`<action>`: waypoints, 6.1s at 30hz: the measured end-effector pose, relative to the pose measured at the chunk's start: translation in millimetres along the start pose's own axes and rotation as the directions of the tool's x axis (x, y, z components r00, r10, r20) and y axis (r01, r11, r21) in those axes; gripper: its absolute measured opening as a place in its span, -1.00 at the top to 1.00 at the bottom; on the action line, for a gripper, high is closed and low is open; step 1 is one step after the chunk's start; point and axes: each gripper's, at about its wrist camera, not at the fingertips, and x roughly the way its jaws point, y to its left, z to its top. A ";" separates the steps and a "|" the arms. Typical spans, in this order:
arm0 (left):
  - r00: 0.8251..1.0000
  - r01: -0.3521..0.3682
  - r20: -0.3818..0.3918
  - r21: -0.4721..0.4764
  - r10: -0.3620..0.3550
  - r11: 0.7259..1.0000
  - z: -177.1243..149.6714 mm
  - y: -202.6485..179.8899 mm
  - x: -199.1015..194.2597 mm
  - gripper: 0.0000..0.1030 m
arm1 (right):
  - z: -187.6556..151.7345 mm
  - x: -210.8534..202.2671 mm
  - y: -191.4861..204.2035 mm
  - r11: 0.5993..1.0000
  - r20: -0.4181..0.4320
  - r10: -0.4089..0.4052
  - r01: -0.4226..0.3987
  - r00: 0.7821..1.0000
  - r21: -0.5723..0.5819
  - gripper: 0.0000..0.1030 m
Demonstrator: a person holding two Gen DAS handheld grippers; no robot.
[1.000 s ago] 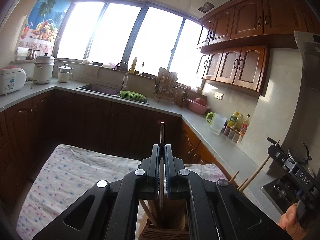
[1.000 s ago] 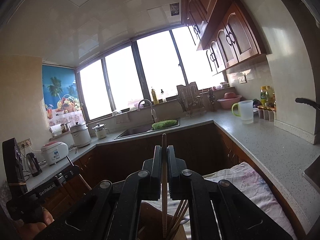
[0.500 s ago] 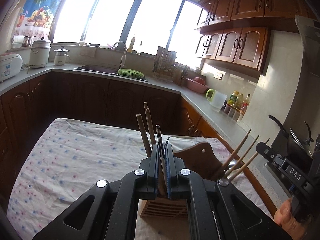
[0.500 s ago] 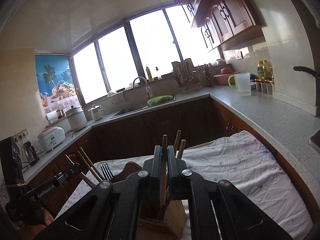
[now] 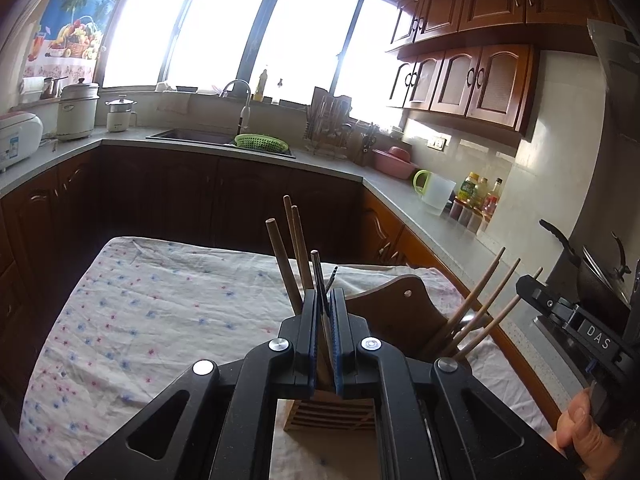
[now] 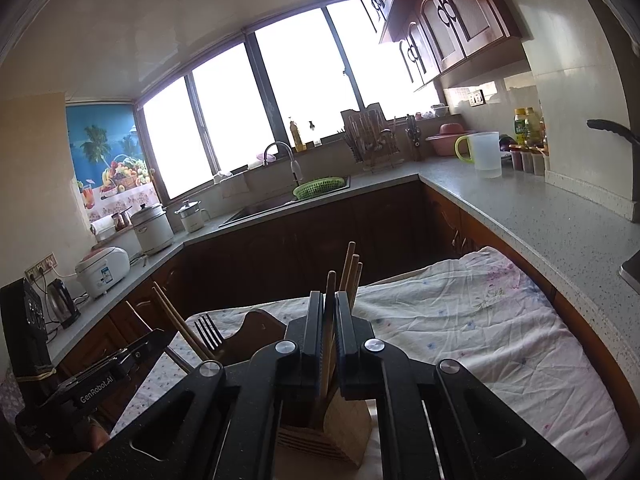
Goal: Organize utensils
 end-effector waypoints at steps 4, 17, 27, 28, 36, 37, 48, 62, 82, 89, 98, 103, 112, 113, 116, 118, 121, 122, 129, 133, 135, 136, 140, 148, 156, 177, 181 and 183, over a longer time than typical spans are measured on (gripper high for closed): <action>1.000 -0.006 -0.009 -0.001 0.006 1.000 0.6 -1.2 -0.9 0.90 | -1.4 1.4 -2.0 1.000 -0.007 0.001 -0.001 1.000 0.006 0.90; 0.999 -0.036 -0.005 -0.020 0.036 0.999 -1.7 -9.0 -38.1 0.19 | 2.2 -20.6 -10.8 0.998 0.027 0.005 -0.007 1.000 0.064 0.26; 0.994 -0.108 0.012 -0.036 0.109 0.993 -21.6 -11.4 -84.1 -0.48 | -6.6 -47.9 -4.9 0.997 0.057 0.031 -0.034 0.998 0.063 -0.65; 0.993 -0.114 0.013 -0.035 0.114 0.993 -23.6 -11.8 -89.3 -0.49 | -8.3 -51.2 -3.8 0.997 0.057 0.034 -0.038 0.998 0.061 -0.67; 0.990 -0.134 0.040 -0.025 0.134 0.991 -42.6 -19.5 -135.5 -0.68 | -27.4 -82.0 1.4 0.996 0.045 0.052 -0.055 0.998 0.069 -0.77; 0.990 -0.132 0.042 -0.027 0.133 0.991 -47.3 -20.5 -142.3 -0.69 | -29.8 -86.3 1.9 0.996 0.042 0.055 -0.058 0.998 0.070 -0.78; 0.991 -0.135 0.014 -0.059 0.136 0.989 -98.8 -13.4 -210.2 -0.81 | -70.1 -144.9 13.3 0.992 0.018 0.108 -0.109 0.994 0.060 -0.91; 0.989 -0.144 -0.001 -0.100 0.145 0.985 -133.1 7.3 -269.6 -0.89 | -140.4 -186.1 15.1 0.993 -0.059 0.098 -0.094 0.993 0.069 -0.97; 0.948 -0.267 0.198 0.075 0.248 0.961 -193.5 -36.1 -313.6 -0.99 | -168.0 -244.4 28.1 0.988 0.152 -0.048 0.069 0.987 -0.138 -1.00; 0.931 -0.329 0.201 0.106 0.304 0.938 -212.1 -42.8 -310.7 -0.99 | -184.2 -236.1 22.0 0.984 0.134 -0.094 0.112 0.987 -0.136 -1.00; 0.922 -0.361 0.191 0.119 0.335 0.925 -214.8 -39.7 -312.1 -0.99 | -188.7 -243.6 23.6 0.981 0.143 -0.094 0.115 0.985 -0.153 -1.00; 0.921 -0.370 0.186 0.134 0.343 0.919 -219.1 -36.2 -312.4 -0.99 | -195.1 -246.3 24.2 0.980 0.145 -0.095 0.118 0.985 -0.160 -1.00; 0.931 -0.350 0.170 0.155 0.324 0.924 -225.5 -38.7 -315.6 -0.99 | -202.4 -244.7 13.5 0.986 0.115 -0.107 0.120 0.988 -0.117 -1.00; 0.932 -0.347 0.166 0.157 0.322 0.924 -225.6 -39.3 -315.6 -0.99 | -203.0 -245.4 13.4 0.986 0.116 -0.107 0.121 0.988 -0.117 -1.00; 0.934 -0.343 0.156 0.157 0.320 0.926 -225.5 -40.0 -316.4 -0.99 | -204.3 -245.4 13.7 0.985 0.114 -0.109 0.123 0.987 -0.125 -1.00; 0.937 -0.337 0.148 0.155 0.315 0.929 -224.9 -39.8 -316.8 -0.99 | -205.0 -245.5 13.5 0.985 0.112 -0.108 0.122 0.988 -0.126 -1.00; 0.939 -0.333 0.141 0.151 0.313 0.931 -224.4 -40.1 -317.8 -0.99 | -205.9 -245.8 13.1 0.984 0.109 -0.110 0.123 0.988 -0.126 -1.00; 0.940 -0.332 0.137 0.151 0.313 0.931 -224.0 -40.2 -317.7 -0.99 | -205.7 -246.0 13.3 0.984 0.107 -0.110 0.123 0.988 -0.127 -1.00; 0.942 -0.329 0.125 0.151 0.312 0.932 -223.8 -42.8 -318.0 -0.99 | -205.7 -245.4 14.1 0.984 0.104 -0.116 0.129 0.988 -0.125 -1.00; 0.942 -0.326 0.130 0.159 0.308 0.932 -224.1 -44.9 -318.9 -0.99 | -206.5 -245.0 14.5 0.983 0.103 -0.115 0.128 0.988 -0.129 -1.00; 0.942 -0.327 0.130 0.160 0.308 0.931 -226.4 -45.7 -318.3 -0.99 | -206.5 -245.0 14.6 0.984 0.103 -0.114 0.127 0.988 -0.128 -1.00; 0.943 -0.326 0.129 0.161 0.308 0.931 -226.3 -46.0 -318.3 -0.99 | -206.5 -245.0 14.7 0.984 0.103 -0.113 0.126 0.988 -0.127 -1.00; 0.945 -0.322 0.118 0.162 0.305 0.933 -226.8 -47.0 -317.8 -0.99 | -207.0 -244.9 14.4 0.984 0.102 -0.114 0.127 0.988 -0.128 -1.00; 0.945 -0.320 0.116 0.157 0.304 0.934 -225.8 -47.1 -318.6 -0.99 | -206.9 -245.1 14.2 0.984 0.103 -0.113 0.126 0.988 -0.126 -1.00; 0.946 -0.320 0.106 0.149 0.307 0.936 -224.5 -46.8 -318.1 -0.99 | -206.0 -244.8 16.3 0.985 0.104 -0.108 0.121 0.989 -0.126 -1.00; 0.948 -0.314 0.091 0.143 0.304 0.939 -222.6 -49.0 -314.4 -0.99 | -199.5 -245.2 22.9 0.987 0.101 -0.093 0.105 0.991 -0.126 -1.00; 0.948 -0.316 0.089 0.145 0.305 0.938 -221.9 -49.8 -314.5 -0.98 | -197.7 -246.4 24.7 0.987 0.104 -0.083 0.096 0.991 -0.125 -1.00; 0.950 -0.312 0.086 0.146 0.302 0.939 -221.4 -50.1 -314.1 -0.99 | -196.5 -246.5 25.5 0.988 0.106 -0.078 0.092 0.991 -0.128 -1.00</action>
